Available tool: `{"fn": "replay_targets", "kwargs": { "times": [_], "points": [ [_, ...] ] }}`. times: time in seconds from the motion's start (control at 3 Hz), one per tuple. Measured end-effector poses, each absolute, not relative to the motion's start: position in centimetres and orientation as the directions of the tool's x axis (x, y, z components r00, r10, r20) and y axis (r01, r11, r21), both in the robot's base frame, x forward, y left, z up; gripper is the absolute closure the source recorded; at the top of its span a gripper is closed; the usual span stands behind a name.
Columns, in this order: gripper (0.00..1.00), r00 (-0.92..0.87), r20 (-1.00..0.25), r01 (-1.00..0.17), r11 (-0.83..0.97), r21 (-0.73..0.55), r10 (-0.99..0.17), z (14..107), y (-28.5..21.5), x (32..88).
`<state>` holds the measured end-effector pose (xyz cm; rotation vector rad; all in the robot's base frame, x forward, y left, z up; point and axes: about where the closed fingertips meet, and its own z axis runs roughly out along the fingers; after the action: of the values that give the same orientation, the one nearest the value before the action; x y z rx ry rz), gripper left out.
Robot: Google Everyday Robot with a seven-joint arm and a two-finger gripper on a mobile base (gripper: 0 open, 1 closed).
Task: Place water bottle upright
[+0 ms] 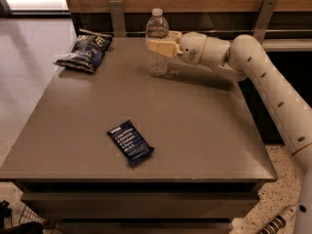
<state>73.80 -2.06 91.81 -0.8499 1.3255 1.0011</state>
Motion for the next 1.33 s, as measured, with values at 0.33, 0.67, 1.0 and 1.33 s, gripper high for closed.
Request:
{"fn": "replay_targets", "kwargs": {
  "times": [0.33,0.67,1.0,1.33],
  "points": [
    [1.0,-0.016,-0.995,-0.928,0.37,0.051,0.097,91.2,-2.1,73.8],
    [0.75,-0.016,-0.995,-0.93,0.364,0.051,0.097,91.3,-1.6,73.8],
    [0.46,-0.017,-0.995,-0.932,0.358,0.051,0.098,91.3,-1.2,73.7],
    [0.13,-0.017,-0.995,-0.934,0.353,0.051,0.098,91.4,-0.8,73.7]
  ]
}}
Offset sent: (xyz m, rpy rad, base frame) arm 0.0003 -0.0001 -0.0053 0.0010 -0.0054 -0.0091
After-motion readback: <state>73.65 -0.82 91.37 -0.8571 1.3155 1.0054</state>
